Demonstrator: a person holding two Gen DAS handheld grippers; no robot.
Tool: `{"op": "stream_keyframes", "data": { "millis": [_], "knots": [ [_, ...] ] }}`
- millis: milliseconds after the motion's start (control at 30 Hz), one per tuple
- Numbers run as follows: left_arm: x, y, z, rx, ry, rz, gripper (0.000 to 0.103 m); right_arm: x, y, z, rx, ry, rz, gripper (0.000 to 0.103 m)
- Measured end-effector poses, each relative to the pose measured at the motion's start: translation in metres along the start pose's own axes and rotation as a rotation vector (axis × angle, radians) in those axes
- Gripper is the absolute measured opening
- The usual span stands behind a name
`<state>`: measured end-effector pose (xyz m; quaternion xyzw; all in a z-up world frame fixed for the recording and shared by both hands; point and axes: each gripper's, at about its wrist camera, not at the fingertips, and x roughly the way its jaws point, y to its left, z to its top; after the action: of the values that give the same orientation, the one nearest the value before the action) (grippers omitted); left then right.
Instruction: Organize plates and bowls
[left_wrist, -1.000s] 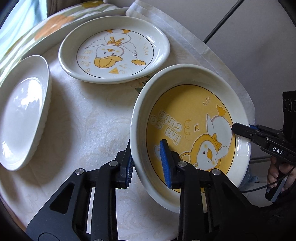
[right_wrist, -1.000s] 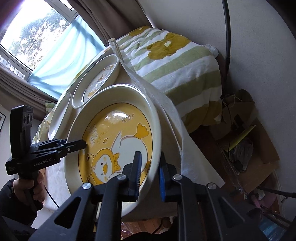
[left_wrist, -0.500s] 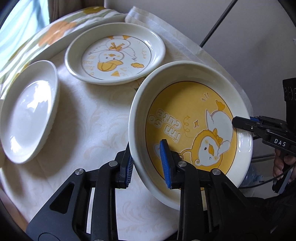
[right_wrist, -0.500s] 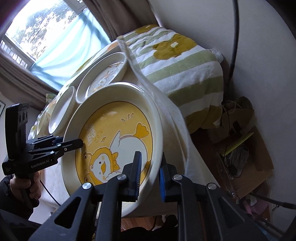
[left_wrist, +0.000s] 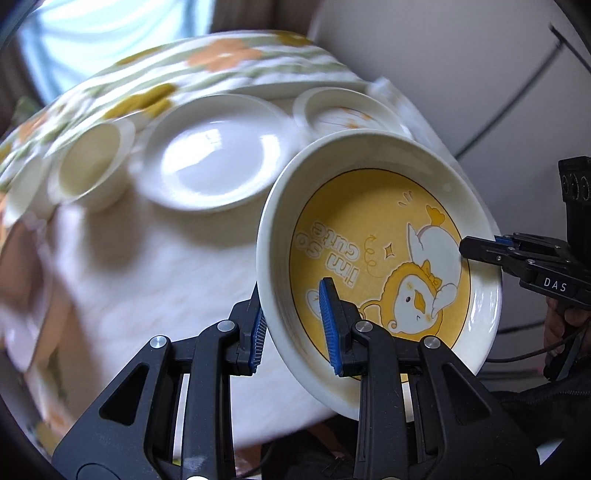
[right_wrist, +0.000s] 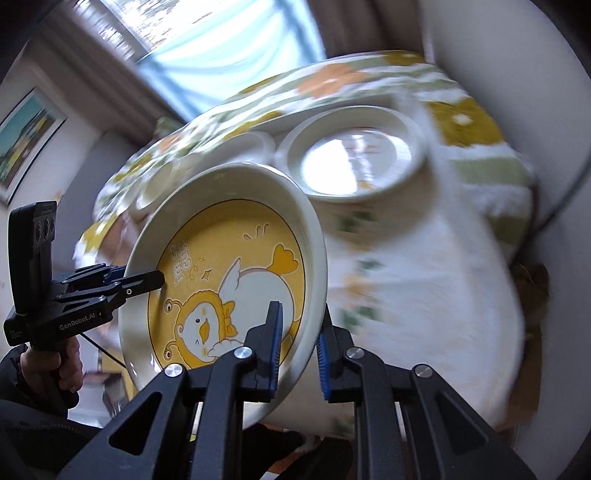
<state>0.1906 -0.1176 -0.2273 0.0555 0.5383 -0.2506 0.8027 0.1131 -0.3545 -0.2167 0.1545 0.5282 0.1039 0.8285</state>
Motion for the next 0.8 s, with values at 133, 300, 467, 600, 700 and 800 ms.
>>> {"op": "stream_keyframes", "data": {
  "millis": [133, 300, 467, 600, 700, 800],
  "knots": [
    [-0.022, 0.044, -0.022, -0.082, -0.018, 0.055, 0.024, 0.027, 0.043, 0.007, -0.081, 0.034, 0.059, 0.016],
    [-0.034, 0.100, -0.050, -0.182, -0.015, 0.093, 0.024, 0.068, 0.095, 0.009, -0.165, 0.109, 0.088, 0.016],
    [-0.029, 0.151, -0.081, -0.246, 0.005, 0.109, 0.024, 0.107, 0.131, 0.000, -0.197, 0.173, 0.099, 0.016],
    [-0.012, 0.179, -0.097, -0.282, 0.028, 0.097, 0.024, 0.134, 0.150, -0.004, -0.194, 0.194, 0.082, 0.016],
    [-0.001, 0.189, -0.100, -0.274, 0.038, 0.090, 0.024, 0.145, 0.154, -0.006, -0.182, 0.193, 0.070, 0.016],
    [0.005, 0.196, -0.103, -0.260, 0.033, 0.088, 0.024, 0.152, 0.159, -0.006, -0.179, 0.175, 0.060, 0.016]
  ]
}}
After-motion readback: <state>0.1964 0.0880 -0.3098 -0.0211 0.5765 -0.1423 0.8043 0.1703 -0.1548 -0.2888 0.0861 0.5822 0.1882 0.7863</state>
